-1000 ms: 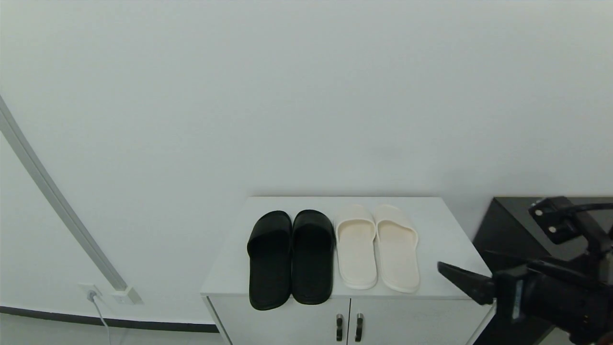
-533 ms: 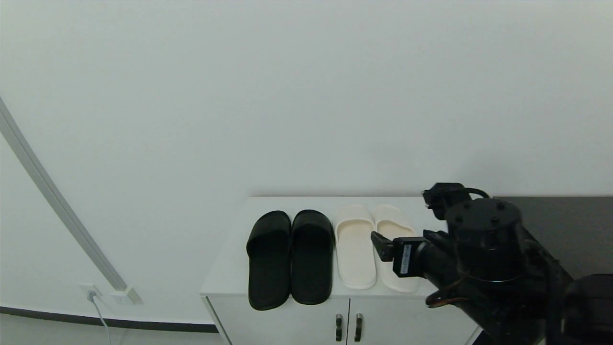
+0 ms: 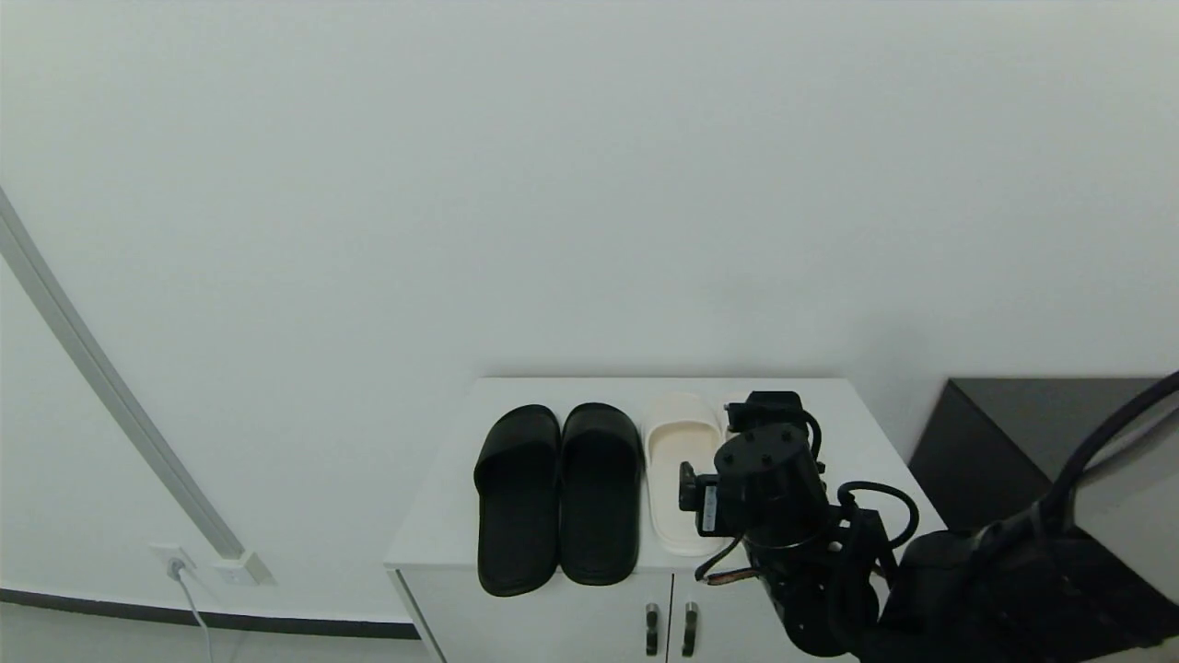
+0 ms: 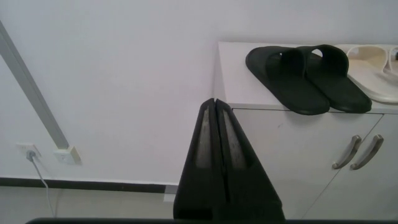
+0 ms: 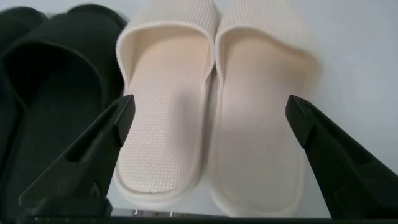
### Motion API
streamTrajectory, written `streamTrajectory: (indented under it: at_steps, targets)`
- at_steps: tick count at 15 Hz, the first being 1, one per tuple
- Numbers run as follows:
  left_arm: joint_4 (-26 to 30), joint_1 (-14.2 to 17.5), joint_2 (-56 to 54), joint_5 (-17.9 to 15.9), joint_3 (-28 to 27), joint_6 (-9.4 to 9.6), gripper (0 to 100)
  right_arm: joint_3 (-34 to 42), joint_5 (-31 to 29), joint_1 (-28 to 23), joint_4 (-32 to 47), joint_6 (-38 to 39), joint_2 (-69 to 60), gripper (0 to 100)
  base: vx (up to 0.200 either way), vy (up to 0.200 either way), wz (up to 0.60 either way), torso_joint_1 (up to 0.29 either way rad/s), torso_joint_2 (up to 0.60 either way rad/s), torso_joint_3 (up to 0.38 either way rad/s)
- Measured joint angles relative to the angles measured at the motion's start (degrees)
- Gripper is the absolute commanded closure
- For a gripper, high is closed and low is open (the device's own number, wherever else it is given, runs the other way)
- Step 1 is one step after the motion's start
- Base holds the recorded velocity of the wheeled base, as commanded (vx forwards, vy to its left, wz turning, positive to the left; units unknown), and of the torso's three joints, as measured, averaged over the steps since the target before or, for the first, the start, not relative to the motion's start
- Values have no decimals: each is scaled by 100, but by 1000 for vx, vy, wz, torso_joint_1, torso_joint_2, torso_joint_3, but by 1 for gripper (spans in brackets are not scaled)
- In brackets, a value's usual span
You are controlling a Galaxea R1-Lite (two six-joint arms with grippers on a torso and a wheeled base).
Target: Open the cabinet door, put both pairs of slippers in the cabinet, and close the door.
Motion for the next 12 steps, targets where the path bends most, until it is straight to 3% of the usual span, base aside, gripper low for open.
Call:
streamTrajectory:
  at_steps: [12]
  targets:
    - [0,2,0,0,0,-7,100,-1518,27,-786,-332,-241,1541,0,0,0,0,0,0,0]
